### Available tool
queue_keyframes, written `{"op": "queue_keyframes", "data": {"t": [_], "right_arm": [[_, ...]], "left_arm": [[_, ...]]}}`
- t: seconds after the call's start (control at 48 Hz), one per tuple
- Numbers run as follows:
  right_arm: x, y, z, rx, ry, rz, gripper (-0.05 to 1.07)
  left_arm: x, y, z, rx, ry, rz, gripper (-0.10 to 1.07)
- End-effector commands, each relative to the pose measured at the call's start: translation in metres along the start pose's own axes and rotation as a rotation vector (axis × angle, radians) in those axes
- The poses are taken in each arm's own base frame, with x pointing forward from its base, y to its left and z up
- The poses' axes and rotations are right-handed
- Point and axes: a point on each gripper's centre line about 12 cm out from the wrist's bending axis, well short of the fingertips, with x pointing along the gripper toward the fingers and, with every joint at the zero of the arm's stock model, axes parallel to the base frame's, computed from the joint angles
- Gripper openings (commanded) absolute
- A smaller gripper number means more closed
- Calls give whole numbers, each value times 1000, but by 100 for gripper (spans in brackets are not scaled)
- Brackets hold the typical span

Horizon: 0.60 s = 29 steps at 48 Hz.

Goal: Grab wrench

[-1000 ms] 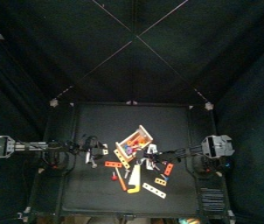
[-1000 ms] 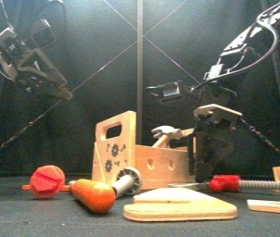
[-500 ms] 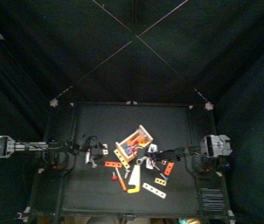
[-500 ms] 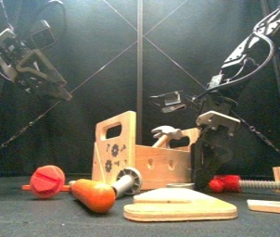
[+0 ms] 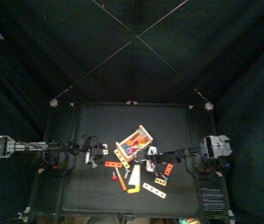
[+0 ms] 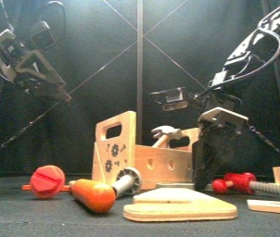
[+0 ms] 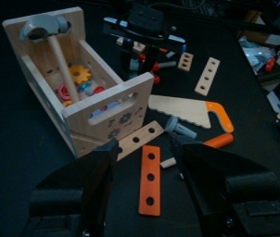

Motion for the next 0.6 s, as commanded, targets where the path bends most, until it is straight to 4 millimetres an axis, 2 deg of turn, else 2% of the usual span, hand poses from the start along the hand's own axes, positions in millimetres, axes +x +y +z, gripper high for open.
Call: {"op": "queue_keyframes", "data": {"t": [0.0, 0.083, 0.333, 0.583], "right_arm": [[-3, -5, 1, -9, 21, -30, 56], [-12, -8, 8, -21, 17, -55, 53], [-40, -4, 25, -34, -17, -82, 53], [-44, 3, 27, -46, -30, -70, 53]], "left_arm": [[0, -1, 5, 0, -15, -6, 86], [0, -1, 5, -3, -15, -5, 86], [0, -1, 6, -7, -16, -5, 86], [0, -1, 6, -6, -17, -7, 86]]}}
